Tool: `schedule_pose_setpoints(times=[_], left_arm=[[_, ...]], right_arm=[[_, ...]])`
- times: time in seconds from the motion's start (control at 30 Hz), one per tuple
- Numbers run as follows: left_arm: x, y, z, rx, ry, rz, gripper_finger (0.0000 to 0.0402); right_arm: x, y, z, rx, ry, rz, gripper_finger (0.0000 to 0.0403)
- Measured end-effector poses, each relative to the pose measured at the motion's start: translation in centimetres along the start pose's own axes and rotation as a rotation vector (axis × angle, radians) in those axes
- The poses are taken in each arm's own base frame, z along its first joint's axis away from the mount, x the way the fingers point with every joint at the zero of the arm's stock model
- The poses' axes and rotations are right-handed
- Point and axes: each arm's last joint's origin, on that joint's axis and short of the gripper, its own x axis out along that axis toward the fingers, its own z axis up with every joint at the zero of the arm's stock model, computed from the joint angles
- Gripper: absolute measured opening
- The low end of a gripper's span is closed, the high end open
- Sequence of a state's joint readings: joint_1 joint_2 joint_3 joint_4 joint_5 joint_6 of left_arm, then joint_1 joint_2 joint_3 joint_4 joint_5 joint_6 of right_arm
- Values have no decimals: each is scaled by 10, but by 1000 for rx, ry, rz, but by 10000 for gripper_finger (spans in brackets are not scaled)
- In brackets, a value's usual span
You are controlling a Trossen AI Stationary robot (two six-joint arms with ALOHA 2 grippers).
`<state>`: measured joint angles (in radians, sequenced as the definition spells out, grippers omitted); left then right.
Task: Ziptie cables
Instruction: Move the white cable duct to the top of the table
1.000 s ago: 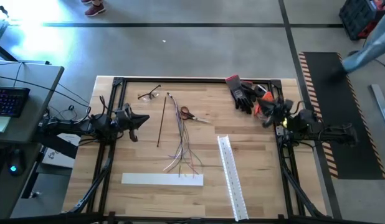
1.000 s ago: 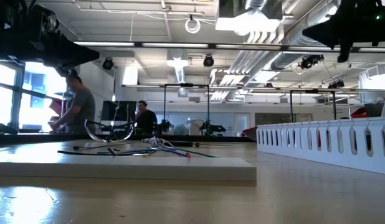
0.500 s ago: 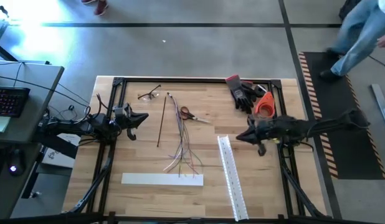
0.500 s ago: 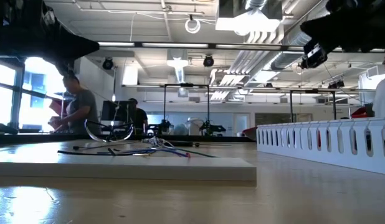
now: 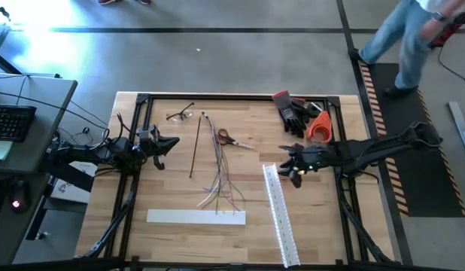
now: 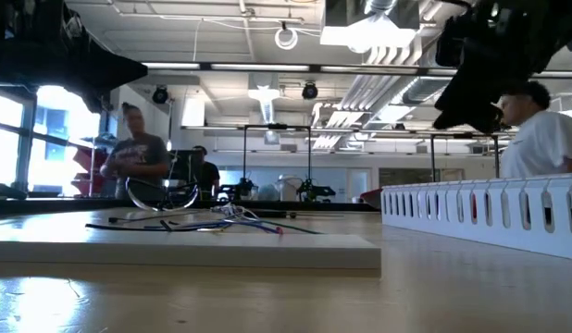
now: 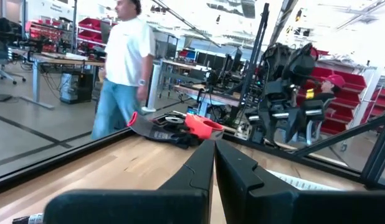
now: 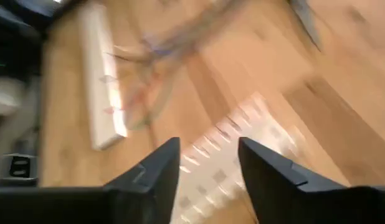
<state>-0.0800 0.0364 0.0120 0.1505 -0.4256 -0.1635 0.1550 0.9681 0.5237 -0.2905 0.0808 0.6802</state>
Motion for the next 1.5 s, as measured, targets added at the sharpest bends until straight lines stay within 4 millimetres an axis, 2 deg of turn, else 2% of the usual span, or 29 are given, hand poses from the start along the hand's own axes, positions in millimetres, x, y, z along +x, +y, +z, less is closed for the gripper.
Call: schedule_pose_setpoints(times=[0.1,0.23,0.43,0.67,0.8,0.97,1.03,1.2,1.37,1.5], left_arm=[[0,0,-1,3,9,-13,0],[0,0,-1,3,12,-20,0],[0,0,-7,-21,76,-19,0],[0,0,-9,-35,100,-49,0],[0,0,-9,-35,101,-51,0],[0,0,-9,-36,99,-51,0],[0,0,-9,-37,98,-51,0],[0,0,-9,-38,97,-51,0],[0,-1,-8,-41,90,-52,0],[0,-1,-8,-48,89,-51,0]], right_arm=[[7,8,5,53,87,-107,182],[29,13,0,99,218,-192,194],[61,15,-13,256,382,-290,195],[85,17,-28,264,499,-344,191],[92,15,-31,261,525,-372,154],[92,12,-26,258,518,-371,43],[93,13,-17,229,484,-351,12],[93,12,33,123,381,-318,2],[88,-2,104,-32,263,-341,1],[86,-21,159,-147,194,-358,0]])
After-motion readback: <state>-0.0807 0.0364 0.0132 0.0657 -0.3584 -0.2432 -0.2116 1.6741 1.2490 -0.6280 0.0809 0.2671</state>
